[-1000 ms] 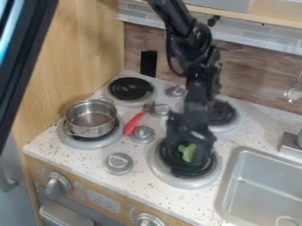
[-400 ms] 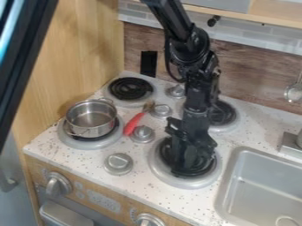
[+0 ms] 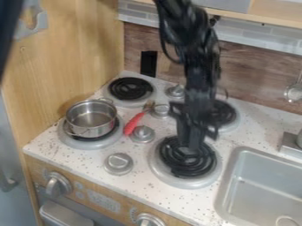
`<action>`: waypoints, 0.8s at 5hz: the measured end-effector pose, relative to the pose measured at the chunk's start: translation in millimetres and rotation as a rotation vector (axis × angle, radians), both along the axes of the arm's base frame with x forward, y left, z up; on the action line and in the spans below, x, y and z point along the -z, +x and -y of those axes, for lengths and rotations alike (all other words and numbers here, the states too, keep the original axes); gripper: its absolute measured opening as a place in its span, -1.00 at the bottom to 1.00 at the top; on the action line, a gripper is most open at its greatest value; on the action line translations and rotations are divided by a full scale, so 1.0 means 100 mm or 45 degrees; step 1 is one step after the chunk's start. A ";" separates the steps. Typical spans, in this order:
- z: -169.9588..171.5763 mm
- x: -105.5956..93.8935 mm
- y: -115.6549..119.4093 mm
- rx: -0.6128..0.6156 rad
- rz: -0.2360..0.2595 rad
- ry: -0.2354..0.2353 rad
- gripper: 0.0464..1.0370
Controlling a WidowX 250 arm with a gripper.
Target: Tae the green object and put it inside the silver pot
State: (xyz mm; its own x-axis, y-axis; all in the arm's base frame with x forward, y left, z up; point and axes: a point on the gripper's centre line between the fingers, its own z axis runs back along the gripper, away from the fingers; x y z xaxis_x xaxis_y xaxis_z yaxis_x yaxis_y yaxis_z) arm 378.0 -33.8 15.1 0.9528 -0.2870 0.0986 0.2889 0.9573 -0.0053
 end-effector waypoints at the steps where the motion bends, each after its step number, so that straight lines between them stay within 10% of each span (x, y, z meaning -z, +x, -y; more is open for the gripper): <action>1: -0.43 -0.18 -0.02 -0.155 0.035 -0.003 -0.62; 4: -1.64 -0.15 -0.17 -0.570 0.008 0.064 -0.84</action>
